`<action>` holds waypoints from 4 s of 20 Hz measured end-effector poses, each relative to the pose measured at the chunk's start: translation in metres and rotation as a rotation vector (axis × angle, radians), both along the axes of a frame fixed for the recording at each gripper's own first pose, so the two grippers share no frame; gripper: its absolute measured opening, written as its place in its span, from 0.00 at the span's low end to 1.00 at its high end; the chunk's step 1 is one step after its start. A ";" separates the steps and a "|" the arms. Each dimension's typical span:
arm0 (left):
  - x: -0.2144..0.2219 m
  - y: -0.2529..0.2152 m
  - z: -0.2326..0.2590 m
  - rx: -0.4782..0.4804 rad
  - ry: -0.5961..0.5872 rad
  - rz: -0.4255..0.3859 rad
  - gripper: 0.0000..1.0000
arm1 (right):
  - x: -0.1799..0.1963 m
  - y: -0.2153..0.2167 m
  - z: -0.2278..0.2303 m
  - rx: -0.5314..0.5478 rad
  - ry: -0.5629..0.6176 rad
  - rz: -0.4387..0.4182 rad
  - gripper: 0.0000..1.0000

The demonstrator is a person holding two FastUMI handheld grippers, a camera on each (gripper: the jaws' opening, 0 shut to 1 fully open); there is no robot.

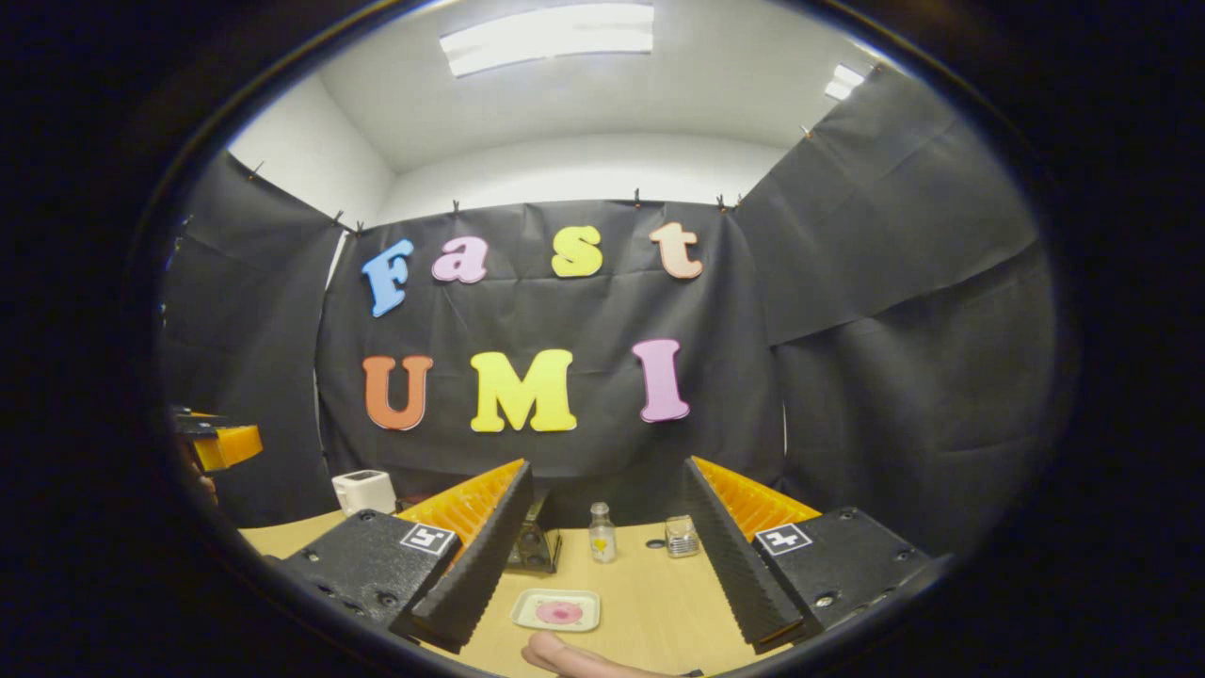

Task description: Open the electric oven with the left hand, put the food in, and close the electric oven.

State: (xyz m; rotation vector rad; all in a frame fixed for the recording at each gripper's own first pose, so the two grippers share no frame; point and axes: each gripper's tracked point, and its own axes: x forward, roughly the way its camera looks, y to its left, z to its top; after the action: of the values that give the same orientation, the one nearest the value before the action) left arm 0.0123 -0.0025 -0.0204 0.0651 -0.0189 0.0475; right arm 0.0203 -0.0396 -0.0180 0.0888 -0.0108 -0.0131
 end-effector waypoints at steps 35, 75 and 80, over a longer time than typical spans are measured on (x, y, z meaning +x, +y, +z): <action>0.356 -0.070 -0.224 -0.012 0.592 -0.094 0.95 | 0.115 -0.061 -0.068 -0.025 0.097 -0.029 1.00; 0.216 -0.062 -0.305 0.016 0.685 -0.125 0.95 | 0.010 -0.033 -0.044 -0.064 0.127 -0.006 1.00; 0.199 -0.060 -0.328 0.005 0.720 -0.116 0.96 | 0.010 -0.033 -0.044 -0.076 0.135 -0.013 1.00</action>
State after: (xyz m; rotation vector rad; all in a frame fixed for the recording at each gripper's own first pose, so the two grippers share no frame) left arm 0.2113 -0.0626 -0.3481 0.0828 0.6963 -0.0940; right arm 0.0301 -0.0723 -0.0617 0.0121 0.1229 -0.0314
